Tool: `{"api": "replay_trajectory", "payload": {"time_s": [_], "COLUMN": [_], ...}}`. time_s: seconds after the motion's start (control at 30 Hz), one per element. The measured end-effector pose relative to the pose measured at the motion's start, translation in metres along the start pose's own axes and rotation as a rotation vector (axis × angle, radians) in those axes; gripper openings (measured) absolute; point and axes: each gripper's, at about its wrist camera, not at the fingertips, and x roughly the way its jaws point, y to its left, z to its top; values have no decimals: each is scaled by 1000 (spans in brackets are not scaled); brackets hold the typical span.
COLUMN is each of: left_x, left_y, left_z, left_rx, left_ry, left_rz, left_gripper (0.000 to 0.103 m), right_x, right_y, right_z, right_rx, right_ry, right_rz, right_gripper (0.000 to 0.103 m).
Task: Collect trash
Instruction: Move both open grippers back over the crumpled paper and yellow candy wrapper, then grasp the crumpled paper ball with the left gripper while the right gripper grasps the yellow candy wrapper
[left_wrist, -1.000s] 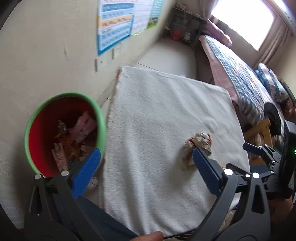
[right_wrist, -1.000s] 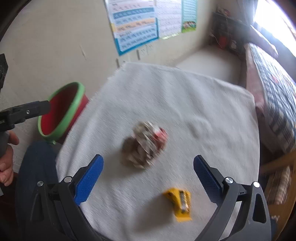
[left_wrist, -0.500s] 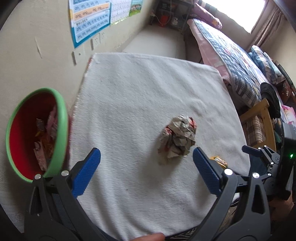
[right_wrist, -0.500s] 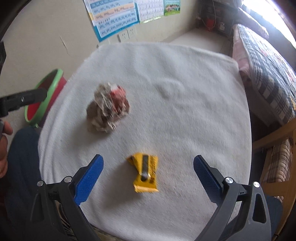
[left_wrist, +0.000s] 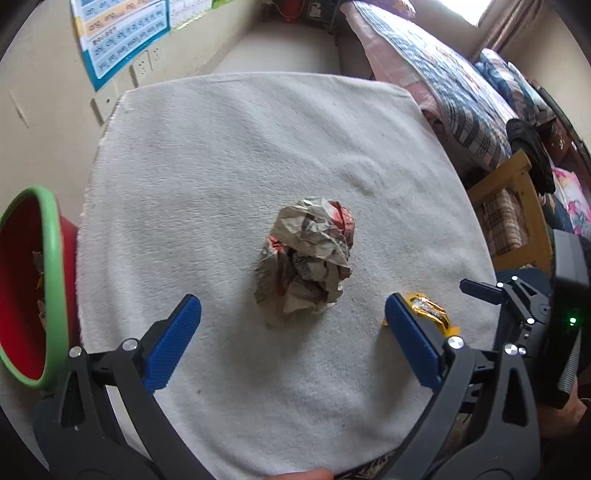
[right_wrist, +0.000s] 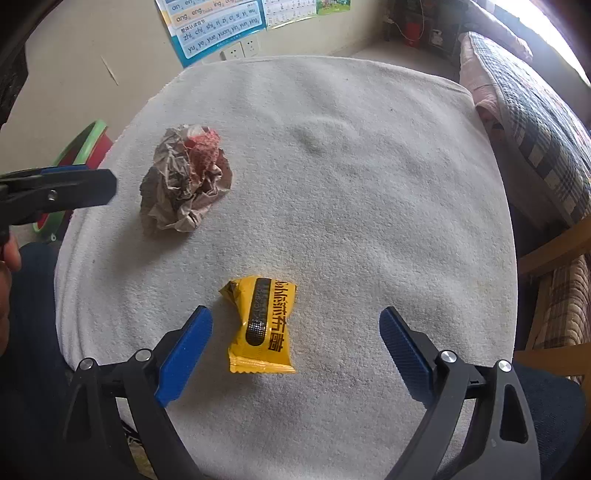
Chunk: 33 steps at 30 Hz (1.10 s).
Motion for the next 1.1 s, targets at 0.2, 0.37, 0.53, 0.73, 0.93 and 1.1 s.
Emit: {"api": "replay_trajectory", "payload": {"time_s": [0.2, 0.37, 0.53, 0.73, 0.93, 1.1], "left_x": [20, 35, 45, 54, 44, 37], "left_y": [-7, -8, -4, 8, 7, 15], "left_z": [6, 12, 16, 11, 2, -8], "left_rx": [18, 18, -2, -60, -32, -38], "left_ry": [20, 36, 52, 97, 82, 85], "left_rz": [-2, 12, 1, -62, -75, -78], "left_gripper": [97, 95, 82, 51, 32, 23], "right_x": [2, 6, 9, 10, 11, 11], "right_y": [1, -1, 1, 1, 5, 10], "right_z": [2, 3, 1, 1, 2, 3], "right_rx": [-8, -8, -15, -17, -6, -4], "right_ry": [7, 18, 27, 44, 43, 39], "right_rz": [7, 3, -2, 0, 2, -2], "right_gripper": [81, 72, 59, 43, 37, 27]}}
